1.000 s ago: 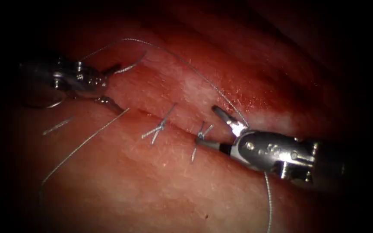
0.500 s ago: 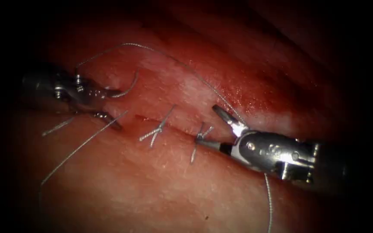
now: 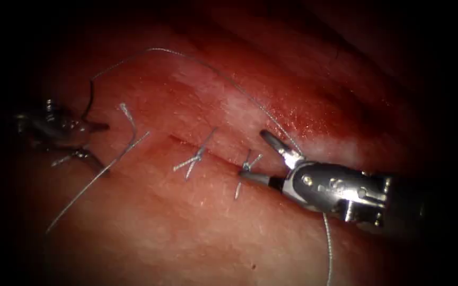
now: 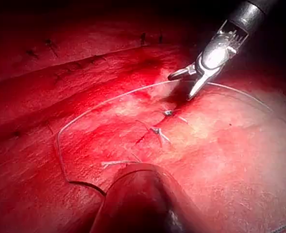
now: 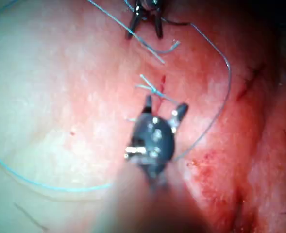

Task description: Wound Closure

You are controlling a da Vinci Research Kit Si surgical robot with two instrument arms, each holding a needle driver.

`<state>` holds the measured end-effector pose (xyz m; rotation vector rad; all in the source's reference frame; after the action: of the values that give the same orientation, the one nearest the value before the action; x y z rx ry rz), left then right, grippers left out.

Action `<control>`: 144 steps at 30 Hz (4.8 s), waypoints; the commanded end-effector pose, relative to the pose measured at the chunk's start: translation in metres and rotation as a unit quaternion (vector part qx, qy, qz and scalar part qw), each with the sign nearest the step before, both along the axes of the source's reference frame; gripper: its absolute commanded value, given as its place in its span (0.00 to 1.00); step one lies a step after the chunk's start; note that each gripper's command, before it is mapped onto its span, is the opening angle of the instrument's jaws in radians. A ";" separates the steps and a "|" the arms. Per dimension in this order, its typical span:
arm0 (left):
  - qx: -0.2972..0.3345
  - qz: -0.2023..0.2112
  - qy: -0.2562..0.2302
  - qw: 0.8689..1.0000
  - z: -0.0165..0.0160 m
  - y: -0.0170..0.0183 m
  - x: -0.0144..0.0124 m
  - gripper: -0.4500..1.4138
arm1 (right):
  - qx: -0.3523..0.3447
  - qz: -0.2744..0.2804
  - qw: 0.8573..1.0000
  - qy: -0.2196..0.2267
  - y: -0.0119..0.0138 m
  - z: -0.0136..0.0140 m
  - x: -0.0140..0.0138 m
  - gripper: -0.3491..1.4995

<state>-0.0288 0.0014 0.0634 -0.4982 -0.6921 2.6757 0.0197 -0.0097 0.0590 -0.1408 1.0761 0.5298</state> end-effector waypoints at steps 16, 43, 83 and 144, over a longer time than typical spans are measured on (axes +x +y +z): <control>-0.114 -0.182 -0.249 0.944 -0.0093 0.0071 -0.0005 0.68 | 0.012 0.028 0.999 0.015 0.0020 -0.0037 -0.0071 0.87; -0.076 -0.102 0.019 0.992 0.0024 -0.0005 0.0080 0.53 | 0.021 0.044 0.999 0.005 0.0016 -0.0060 -0.0103 0.83; -0.409 0.016 0.004 0.912 -0.0039 -0.0067 -0.0201 0.00 | 0.342 0.263 0.899 0.075 -0.0016 -0.0142 -0.0103 0.32; 0.057 -0.212 -0.298 0.929 -0.0152 -0.0021 -0.0203 0.86 | 0.083 0.019 0.991 0.101 0.0024 -0.0060 -0.0081 0.00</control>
<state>-0.0486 0.0000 0.0478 -1.2937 -0.7878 2.0469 0.0111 -0.0073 0.0522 0.0403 1.2278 0.6556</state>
